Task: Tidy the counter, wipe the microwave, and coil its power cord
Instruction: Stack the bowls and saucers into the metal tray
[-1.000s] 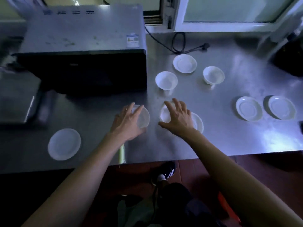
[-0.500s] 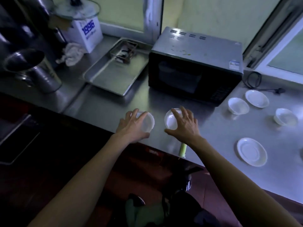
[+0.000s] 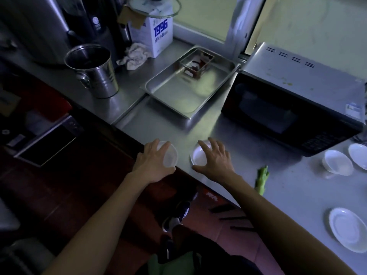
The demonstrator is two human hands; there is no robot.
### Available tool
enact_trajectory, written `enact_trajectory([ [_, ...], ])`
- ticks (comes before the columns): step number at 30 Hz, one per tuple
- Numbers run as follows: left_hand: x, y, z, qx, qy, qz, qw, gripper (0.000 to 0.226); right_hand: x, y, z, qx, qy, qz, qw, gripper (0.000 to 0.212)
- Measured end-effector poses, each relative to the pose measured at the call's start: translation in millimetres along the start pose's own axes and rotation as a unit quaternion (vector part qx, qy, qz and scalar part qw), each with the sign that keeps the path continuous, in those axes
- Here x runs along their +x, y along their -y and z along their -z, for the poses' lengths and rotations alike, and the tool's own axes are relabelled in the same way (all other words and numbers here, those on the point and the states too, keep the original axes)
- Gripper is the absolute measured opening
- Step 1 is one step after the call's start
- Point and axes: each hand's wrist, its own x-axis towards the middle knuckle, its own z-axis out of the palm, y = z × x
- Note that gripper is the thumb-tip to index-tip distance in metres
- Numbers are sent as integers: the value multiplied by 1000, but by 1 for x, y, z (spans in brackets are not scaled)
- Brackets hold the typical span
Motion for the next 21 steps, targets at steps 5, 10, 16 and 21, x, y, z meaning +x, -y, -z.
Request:
enact_trajectory([
  [5, 26, 40, 10, 1, 6, 28, 1000, 90, 56, 16, -11, 3, 6, 7, 1000, 97],
  [10, 75, 64, 40, 23, 30, 45, 998, 91, 116, 33, -11, 15, -3, 7, 1000, 97],
  [16, 132, 77, 74, 35, 17, 34, 999, 93, 179, 38, 4, 39, -6, 9, 999, 97],
  [21, 177, 76, 88, 28, 4, 14, 1000, 96, 209, 27, 22, 44, -21, -10, 999, 97],
])
